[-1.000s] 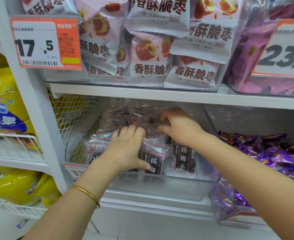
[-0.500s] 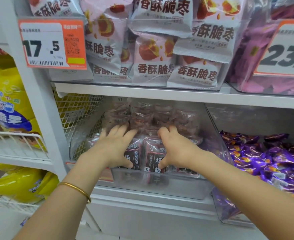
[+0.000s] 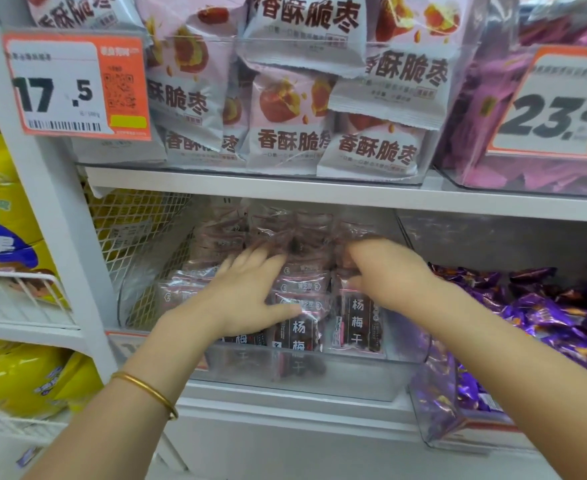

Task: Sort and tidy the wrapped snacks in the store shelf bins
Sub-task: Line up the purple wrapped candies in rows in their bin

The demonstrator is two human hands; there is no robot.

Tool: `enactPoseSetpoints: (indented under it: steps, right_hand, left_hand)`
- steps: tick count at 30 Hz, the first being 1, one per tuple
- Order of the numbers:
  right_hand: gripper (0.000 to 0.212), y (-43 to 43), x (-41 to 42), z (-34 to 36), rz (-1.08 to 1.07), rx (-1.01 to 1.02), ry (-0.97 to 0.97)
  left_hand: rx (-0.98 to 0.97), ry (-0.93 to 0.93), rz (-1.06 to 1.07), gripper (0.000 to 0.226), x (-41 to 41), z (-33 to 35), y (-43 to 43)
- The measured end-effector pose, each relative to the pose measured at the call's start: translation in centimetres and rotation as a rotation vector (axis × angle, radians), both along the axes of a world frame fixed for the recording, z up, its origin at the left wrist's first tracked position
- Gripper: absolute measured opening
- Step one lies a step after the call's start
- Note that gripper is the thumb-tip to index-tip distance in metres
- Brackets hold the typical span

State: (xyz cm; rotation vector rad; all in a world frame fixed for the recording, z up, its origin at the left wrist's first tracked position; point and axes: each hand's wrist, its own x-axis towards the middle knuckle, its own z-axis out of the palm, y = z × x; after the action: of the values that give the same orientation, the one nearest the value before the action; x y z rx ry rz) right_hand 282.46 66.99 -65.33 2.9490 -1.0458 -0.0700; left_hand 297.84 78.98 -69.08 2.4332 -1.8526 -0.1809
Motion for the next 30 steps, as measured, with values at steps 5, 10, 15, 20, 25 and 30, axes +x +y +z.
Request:
enactPoseSetpoints:
  steps: [5, 10, 15, 20, 25, 30]
  right_hand:
    - [0.043, -0.7, 1.0, -1.0, -0.054, -0.046, 0.241]
    - [0.057, -1.1, 1.4, -1.8, -0.060, -0.046, 0.243]
    - [0.037, -1.3, 1.1, -1.7, -0.071, -0.104, 0.217]
    - [0.041, -2.2, 1.4, -0.9, -0.035, -0.218, 0.179]
    - [0.037, -2.1, 1.6, -1.8, -0.028, -0.123, 0.162]
    - [0.044, -1.4, 1.0, -1.7, -0.019, -0.315, 0.234]
  left_hand:
    - [0.032, -0.075, -0.087, 0.103, -1.2, -1.3, -1.0]
    - [0.015, -0.067, -0.130, 0.105, -1.1, -1.7, -1.5]
    - [-0.016, -0.052, -0.140, 0.100, -1.0, -1.7, -1.6]
    - [-0.039, -0.064, -0.141, 0.095, -1.1, -1.8, -1.6]
    - [-0.038, -0.067, -0.127, 0.095, -1.3, -1.8, -1.5]
    - [-0.021, -0.059, -0.117, 0.106, -1.4, -1.6, -1.4]
